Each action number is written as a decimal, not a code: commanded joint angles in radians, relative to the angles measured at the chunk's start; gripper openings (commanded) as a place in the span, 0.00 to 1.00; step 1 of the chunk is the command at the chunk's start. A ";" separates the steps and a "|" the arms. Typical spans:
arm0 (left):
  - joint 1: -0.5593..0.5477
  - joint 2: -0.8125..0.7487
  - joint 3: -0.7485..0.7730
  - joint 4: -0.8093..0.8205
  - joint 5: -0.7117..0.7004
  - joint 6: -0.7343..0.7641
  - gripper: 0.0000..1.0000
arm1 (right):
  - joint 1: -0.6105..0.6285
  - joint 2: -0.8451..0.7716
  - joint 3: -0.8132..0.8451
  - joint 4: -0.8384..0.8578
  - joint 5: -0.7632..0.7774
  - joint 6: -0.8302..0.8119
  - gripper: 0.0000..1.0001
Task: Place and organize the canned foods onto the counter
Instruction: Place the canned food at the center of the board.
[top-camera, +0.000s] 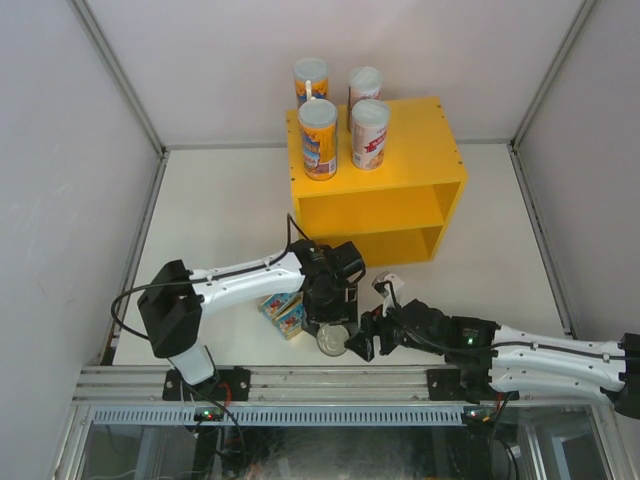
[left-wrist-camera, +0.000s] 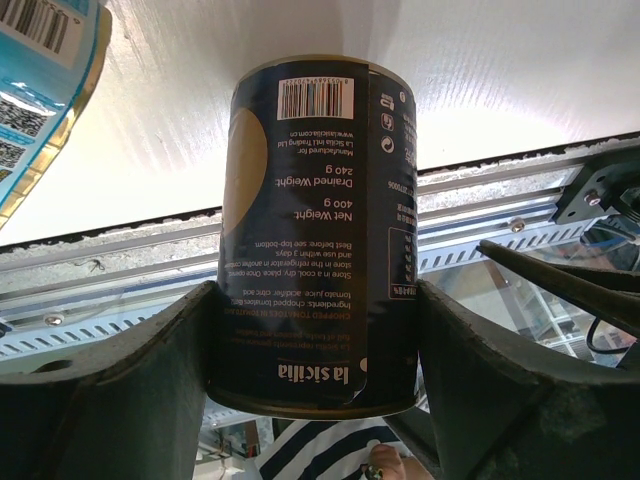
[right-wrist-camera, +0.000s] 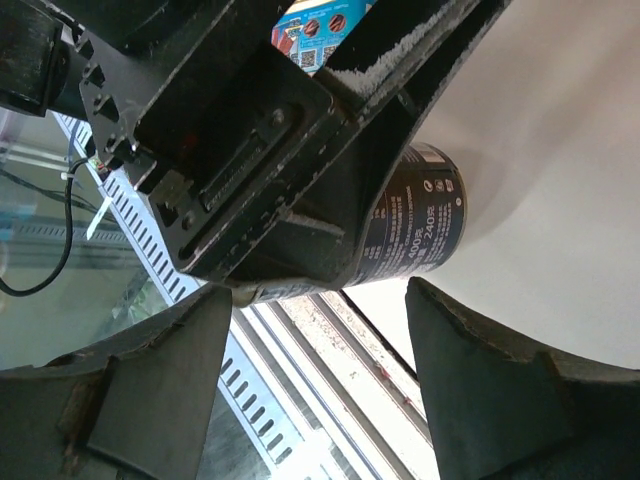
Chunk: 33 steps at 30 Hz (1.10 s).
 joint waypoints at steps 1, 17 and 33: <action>-0.009 -0.008 0.079 0.008 0.071 -0.003 0.02 | -0.011 0.024 0.002 0.104 0.007 -0.006 0.70; -0.013 0.020 0.110 0.008 0.086 0.017 0.13 | -0.052 0.099 -0.016 0.163 -0.049 0.009 0.70; -0.021 0.020 0.116 0.008 0.089 0.012 0.37 | -0.070 0.087 -0.045 0.164 -0.067 0.044 0.69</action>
